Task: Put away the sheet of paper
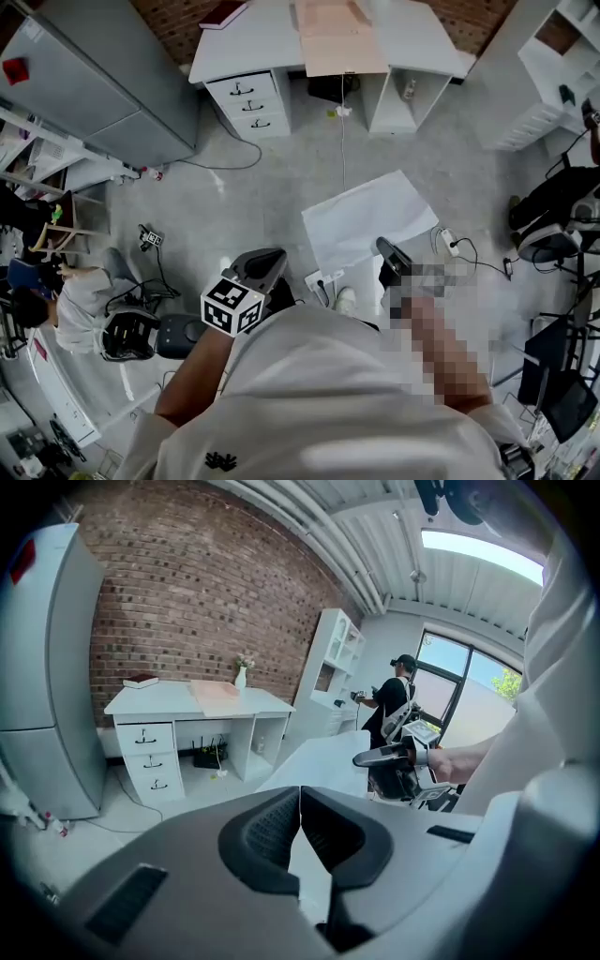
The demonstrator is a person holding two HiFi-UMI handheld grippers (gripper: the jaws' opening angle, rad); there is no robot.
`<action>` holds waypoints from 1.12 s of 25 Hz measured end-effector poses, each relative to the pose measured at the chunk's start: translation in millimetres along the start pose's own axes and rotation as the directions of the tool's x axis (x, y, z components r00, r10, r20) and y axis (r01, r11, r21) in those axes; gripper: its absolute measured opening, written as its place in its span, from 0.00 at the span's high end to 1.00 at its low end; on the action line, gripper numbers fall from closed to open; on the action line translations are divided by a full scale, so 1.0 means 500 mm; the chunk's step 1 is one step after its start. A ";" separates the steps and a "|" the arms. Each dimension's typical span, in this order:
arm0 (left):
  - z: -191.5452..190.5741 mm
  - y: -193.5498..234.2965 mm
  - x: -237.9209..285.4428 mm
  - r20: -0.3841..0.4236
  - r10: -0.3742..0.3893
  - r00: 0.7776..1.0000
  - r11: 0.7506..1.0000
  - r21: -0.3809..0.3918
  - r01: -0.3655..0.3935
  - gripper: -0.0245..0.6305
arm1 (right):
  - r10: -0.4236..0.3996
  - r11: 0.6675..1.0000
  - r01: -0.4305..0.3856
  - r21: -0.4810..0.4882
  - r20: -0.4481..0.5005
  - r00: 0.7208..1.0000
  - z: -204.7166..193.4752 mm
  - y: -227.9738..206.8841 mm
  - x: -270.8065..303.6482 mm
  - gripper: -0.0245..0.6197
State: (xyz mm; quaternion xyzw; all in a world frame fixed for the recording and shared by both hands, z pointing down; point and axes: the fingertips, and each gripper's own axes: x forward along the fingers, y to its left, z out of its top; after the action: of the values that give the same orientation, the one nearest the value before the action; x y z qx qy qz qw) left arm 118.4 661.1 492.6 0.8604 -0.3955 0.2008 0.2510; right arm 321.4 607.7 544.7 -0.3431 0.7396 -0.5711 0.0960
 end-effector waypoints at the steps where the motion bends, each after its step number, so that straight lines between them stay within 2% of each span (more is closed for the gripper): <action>1: 0.014 0.027 0.000 0.013 -0.010 1.000 1.000 0.008 0.010 0.93 | 0.019 1.000 -0.019 0.013 0.016 1.000 0.006 0.015 0.027 0.92; 4: 0.063 0.126 -0.021 0.045 -0.039 0.998 0.999 0.031 0.038 0.93 | 0.037 0.999 -0.039 0.028 0.054 0.998 0.022 0.066 0.116 0.92; 7: 0.099 0.235 -0.058 0.062 -0.056 0.996 0.998 0.047 0.053 0.93 | 0.006 1.000 -0.008 0.025 0.086 0.996 0.040 0.105 0.204 0.92; 11: 0.106 0.356 -0.109 0.056 -0.083 0.995 0.995 0.053 0.080 0.93 | -0.010 0.999 0.003 0.045 0.163 0.987 0.066 0.150 0.307 0.92; 16: 0.096 0.483 -0.149 0.016 -0.106 0.994 0.991 0.086 0.104 0.93 | 0.005 0.997 -0.021 0.069 0.224 0.975 0.075 0.211 0.420 0.92; 23: 0.132 0.543 -0.114 0.055 -0.111 0.992 0.994 0.001 0.111 0.93 | 0.003 0.995 -0.026 0.095 0.234 0.972 0.146 0.229 0.499 0.92; 28: 0.172 0.599 -0.041 0.029 -0.086 0.996 0.996 -0.006 0.086 0.93 | 0.026 0.994 -0.049 0.098 0.229 0.973 0.236 0.194 0.562 0.92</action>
State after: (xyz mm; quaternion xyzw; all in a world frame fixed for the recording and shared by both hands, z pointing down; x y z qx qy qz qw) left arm -115.6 453.9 494.8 0.8784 -0.3625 0.1761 0.2569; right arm 136.1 353.1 487.5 -0.3865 0.6995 -0.5638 0.2083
